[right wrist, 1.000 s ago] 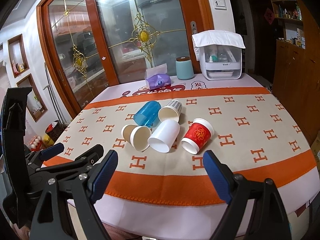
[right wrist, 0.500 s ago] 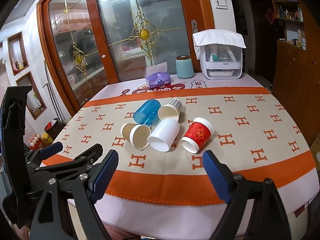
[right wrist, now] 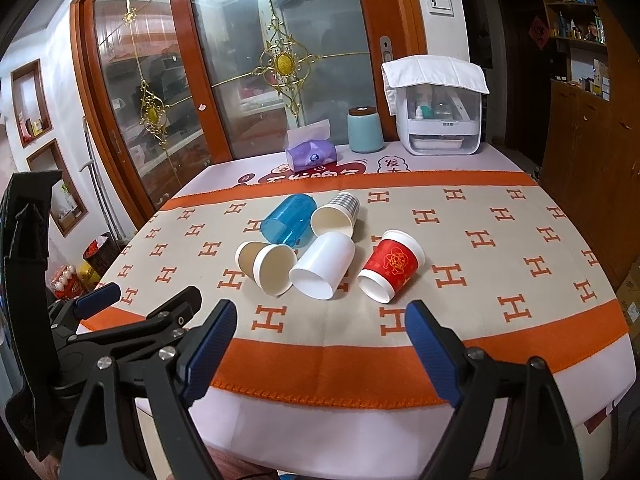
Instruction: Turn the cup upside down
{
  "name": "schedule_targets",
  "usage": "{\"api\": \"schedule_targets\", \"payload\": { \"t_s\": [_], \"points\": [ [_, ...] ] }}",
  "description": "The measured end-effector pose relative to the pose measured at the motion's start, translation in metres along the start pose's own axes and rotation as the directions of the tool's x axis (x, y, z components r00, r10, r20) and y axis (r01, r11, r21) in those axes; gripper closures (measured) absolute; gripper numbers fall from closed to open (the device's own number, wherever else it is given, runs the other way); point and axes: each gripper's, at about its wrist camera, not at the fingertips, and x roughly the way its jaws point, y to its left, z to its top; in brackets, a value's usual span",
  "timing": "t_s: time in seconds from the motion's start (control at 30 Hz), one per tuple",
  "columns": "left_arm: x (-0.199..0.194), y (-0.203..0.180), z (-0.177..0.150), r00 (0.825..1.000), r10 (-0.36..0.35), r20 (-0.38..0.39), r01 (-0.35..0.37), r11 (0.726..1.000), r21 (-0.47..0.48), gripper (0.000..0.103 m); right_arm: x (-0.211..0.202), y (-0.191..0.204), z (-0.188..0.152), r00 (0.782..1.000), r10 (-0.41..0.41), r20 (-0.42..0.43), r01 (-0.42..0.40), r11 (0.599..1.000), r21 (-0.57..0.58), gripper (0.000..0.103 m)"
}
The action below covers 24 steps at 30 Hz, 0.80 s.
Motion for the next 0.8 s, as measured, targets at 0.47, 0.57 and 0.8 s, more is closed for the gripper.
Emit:
{"api": "schedule_targets", "payload": {
  "t_s": [0.47, 0.57, 0.8],
  "points": [
    [0.013, -0.003, 0.004, 0.998, -0.053, -0.025, 0.054, 0.998, 0.014, 0.003, 0.007, -0.004, 0.007, 1.0, -0.018, -0.001, 0.018, 1.0, -0.003, 0.016],
    [0.016, -0.004, 0.007, 0.998, -0.051, -0.02, 0.052, 0.998, 0.025, 0.003, 0.011, -0.006, 0.01, 1.0, -0.019, -0.005, 0.019, 1.0, -0.002, 0.016],
    [0.031, -0.009, 0.014, 0.995, -0.072, -0.075, 0.075, 0.996, 0.041, 0.003, 0.023, -0.013, 0.018, 0.999, -0.024, -0.021, 0.025, 1.0, 0.007, 0.018]
  ]
}}
